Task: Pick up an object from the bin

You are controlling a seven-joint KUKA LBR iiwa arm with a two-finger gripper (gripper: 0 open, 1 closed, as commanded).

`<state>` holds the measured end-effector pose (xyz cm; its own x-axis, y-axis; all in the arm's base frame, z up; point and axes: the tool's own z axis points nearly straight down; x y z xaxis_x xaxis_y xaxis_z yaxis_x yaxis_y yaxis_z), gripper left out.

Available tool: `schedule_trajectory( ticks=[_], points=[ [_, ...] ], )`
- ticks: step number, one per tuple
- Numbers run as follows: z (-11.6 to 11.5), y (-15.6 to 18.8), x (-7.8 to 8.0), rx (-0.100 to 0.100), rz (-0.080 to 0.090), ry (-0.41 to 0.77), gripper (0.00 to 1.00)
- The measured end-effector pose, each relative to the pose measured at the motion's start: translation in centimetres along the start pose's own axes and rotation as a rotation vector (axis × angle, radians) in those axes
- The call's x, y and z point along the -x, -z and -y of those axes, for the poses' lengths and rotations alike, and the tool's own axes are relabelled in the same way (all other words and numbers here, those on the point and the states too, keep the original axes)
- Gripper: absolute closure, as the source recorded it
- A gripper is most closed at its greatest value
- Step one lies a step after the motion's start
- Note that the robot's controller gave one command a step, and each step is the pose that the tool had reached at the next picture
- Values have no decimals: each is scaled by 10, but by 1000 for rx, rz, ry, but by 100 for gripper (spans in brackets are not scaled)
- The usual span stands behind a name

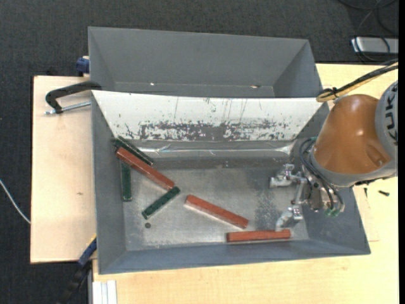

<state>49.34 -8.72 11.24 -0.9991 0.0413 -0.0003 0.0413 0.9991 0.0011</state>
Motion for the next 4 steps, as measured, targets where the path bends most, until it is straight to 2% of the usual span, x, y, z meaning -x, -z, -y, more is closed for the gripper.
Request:
schedule_trajectory(
  ticks=[1, 2, 3, 4],
  points=[
    [-76, 22, 6, 0, 6, -52, 0],
    [-116, -30, 10, -2, 18, 54, 0],
    [-114, -47, 19, 2, 47, 41, 100],
    [-115, -46, 18, 1, 47, 42, 100]
  ],
)
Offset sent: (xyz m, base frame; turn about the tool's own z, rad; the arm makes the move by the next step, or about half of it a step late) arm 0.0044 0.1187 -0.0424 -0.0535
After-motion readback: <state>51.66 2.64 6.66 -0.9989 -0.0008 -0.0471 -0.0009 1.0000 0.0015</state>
